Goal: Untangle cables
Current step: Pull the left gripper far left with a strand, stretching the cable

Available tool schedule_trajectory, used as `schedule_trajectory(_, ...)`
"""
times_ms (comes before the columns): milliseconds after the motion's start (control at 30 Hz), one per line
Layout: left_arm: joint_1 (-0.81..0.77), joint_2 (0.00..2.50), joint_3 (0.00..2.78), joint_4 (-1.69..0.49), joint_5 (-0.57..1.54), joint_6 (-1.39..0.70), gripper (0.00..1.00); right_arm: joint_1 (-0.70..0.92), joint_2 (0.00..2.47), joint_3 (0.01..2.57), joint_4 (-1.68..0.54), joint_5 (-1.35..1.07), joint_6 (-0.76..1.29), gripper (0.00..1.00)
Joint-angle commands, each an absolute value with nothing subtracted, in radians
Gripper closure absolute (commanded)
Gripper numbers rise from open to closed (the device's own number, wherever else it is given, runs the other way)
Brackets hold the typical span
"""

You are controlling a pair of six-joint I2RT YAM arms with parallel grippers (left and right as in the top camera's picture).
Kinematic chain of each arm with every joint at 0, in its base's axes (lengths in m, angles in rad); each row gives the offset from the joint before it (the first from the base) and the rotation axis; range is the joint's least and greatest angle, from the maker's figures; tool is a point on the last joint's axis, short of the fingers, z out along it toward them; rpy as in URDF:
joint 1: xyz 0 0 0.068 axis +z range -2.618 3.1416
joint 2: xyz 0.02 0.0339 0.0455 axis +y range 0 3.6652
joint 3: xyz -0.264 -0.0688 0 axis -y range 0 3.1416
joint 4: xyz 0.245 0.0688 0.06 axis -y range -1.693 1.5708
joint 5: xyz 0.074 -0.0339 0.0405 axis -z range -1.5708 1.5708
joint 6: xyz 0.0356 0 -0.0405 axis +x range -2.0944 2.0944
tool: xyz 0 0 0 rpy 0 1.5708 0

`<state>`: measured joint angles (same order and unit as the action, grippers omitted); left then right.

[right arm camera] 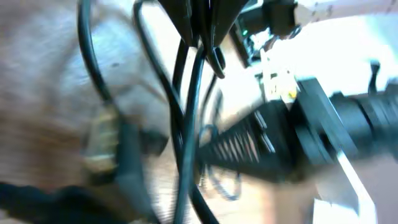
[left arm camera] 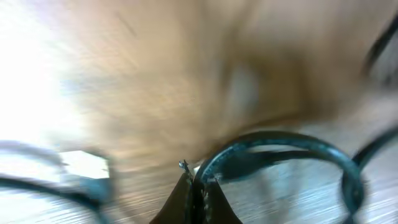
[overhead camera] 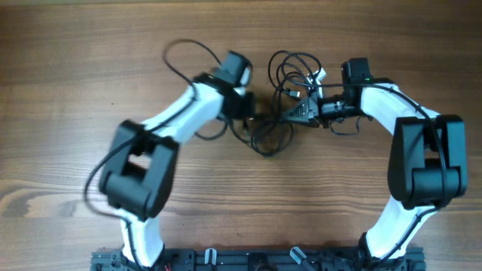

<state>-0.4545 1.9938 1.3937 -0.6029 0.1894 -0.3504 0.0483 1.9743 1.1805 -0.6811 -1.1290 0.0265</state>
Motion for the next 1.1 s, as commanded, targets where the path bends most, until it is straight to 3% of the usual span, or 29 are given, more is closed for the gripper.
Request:
schedule_trajectory(0, -0.334, 1.806, 1.461, -0.595, 0.130, -0.495, 0.96, 0.049, 1.856, 1.177, -0.775, -1.332, -0.249, 0.96)
schedule_trajectory(133, -0.224, 1.718, 1.461, -0.630, 0.131, -0.606, 0.96, 0.049, 1.803, 1.177, -0.842, -1.394, -0.375, 0.95)
schedule_trajectory(300, -0.075, 1.648, 1.461, -0.716, 0.157, -0.693, 0.96, 0.050, 1.785, 1.177, -0.854, -1.412, -0.378, 0.95)
schedule_trajectory(433, 0.080, 1.614, 1.461, -0.766, 0.356, -0.697, 0.96, 0.067, 1.786, 1.177, -0.843, -1.356, -0.293, 0.95)
schedule_trajectory(533, 0.185, 1.610, 1.461, -0.768, 0.626, -0.697, 0.96, 0.085, 1.786, 1.177, -0.797, -1.128, -0.082, 0.95)
schedule_trajectory(567, 0.220, 1.610, 1.461, -0.760, 0.734, -0.697, 0.96, 0.093, 1.786, 1.177, -0.785, -1.014, 0.007, 0.90)
schedule_trajectory(633, 0.284, 1.610, 1.461, -0.730, 0.916, -0.696, 0.96, 0.110, 1.786, 1.177, -0.776, -0.786, 0.164, 0.93)
schedule_trajectory(767, 0.420, 1.610, 1.461, -0.642, 1.144, -0.697, 0.96, 0.149, 1.786, 1.177, -0.773, -0.548, 0.273, 0.95)
schedule_trajectory(800, 0.449, 1.610, 1.460, -0.644, 1.144, -0.696, 0.96, 0.157, 1.786, 1.177, -0.771, -0.535, 0.273, 0.90)
schedule_trajectory(833, 0.474, 1.610, 1.460, -0.649, 1.144, -0.695, 0.96, 0.164, 1.786, 1.177, -0.769, -0.530, 0.272, 0.70)
schedule_trajectory(867, 0.492, 1.610, 1.460, -0.662, 1.144, -0.688, 0.96, 0.171, 1.786, 1.177, -0.767, -0.531, 0.273, 0.44)
schedule_trajectory(933, 0.518, 1.610, 1.459, -0.688, 1.143, -0.672, 0.96, 0.183, 1.786, 1.177, -0.762, -0.532, 0.265, 0.16)
schedule_trajectory(1000, 0.527, 1.610, 1.459, -0.706, 1.142, -0.630, 0.96, 0.186, 1.786, 1.178, -0.757, -0.532, 0.266, 0.03)
schedule_trajectory(1067, 0.526, 1.610, 1.459, -0.735, 1.109, -0.569, 0.96, 0.184, 1.786, 1.201, -0.783, -0.571, 0.265, 0.01)
